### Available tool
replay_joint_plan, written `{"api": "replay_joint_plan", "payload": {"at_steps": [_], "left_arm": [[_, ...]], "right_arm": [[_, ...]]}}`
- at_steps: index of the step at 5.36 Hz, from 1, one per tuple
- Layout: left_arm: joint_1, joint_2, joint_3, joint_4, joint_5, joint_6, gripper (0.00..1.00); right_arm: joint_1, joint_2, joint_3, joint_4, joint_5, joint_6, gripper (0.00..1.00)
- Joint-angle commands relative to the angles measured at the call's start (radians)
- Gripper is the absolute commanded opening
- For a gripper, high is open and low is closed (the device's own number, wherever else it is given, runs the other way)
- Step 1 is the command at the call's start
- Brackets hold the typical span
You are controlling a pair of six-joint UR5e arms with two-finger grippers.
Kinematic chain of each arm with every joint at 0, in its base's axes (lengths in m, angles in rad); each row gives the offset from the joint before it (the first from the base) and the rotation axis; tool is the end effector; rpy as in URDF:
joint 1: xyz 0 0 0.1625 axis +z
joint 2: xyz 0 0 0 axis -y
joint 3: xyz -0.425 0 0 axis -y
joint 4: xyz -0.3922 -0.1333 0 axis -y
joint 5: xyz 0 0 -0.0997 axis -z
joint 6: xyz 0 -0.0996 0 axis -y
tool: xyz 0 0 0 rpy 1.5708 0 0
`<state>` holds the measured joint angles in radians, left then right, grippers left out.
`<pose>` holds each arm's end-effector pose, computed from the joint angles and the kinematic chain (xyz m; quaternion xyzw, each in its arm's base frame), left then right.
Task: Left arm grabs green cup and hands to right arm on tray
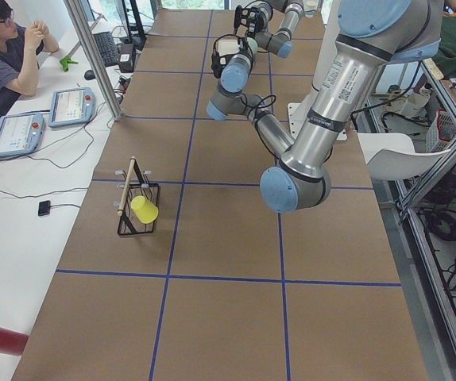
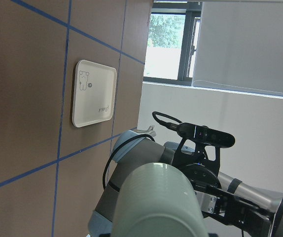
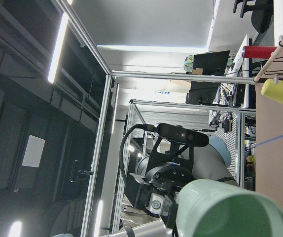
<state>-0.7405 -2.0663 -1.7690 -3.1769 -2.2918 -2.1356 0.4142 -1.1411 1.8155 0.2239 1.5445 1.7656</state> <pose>0.3183 -0.3825 0.1614 -0.0686 0.8634 0.0236 0.4993 -0.3732 -0.3125 0.1640 0.1077 -0.9378 0.1108 0.3110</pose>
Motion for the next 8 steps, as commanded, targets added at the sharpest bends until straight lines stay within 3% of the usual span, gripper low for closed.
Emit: {"api": "replay_joint_plan", "payload": {"at_steps": [1, 3, 4, 5, 7, 8], "left_arm": [[0.009, 0.000, -0.001, 0.000, 0.000, 0.000, 0.00], [0.010, 0.000, -0.001, 0.000, 0.000, 0.000, 0.00], [0.010, 0.000, 0.000, 0.000, 0.000, 0.000, 0.00], [0.010, 0.000, 0.000, 0.000, 0.000, 0.000, 0.00], [0.010, 0.000, -0.004, 0.000, 0.000, 0.000, 0.00], [0.010, -0.003, -0.007, 0.000, 0.000, -0.007, 0.99]], "right_arm": [[0.000, 0.024, -0.001, -0.044, -0.027, -0.002, 0.98], [0.000, 0.029, 0.002, -0.101, -0.021, -0.005, 0.98], [0.000, 0.029, 0.004, -0.112, -0.017, -0.023, 0.81], [-0.002, 0.029, 0.004, -0.112, 0.003, -0.026, 0.44], [-0.002, 0.027, 0.002, -0.115, 0.006, -0.043, 0.00], [0.000, 0.027, 0.007, -0.151, 0.005, -0.046, 0.00]]}}
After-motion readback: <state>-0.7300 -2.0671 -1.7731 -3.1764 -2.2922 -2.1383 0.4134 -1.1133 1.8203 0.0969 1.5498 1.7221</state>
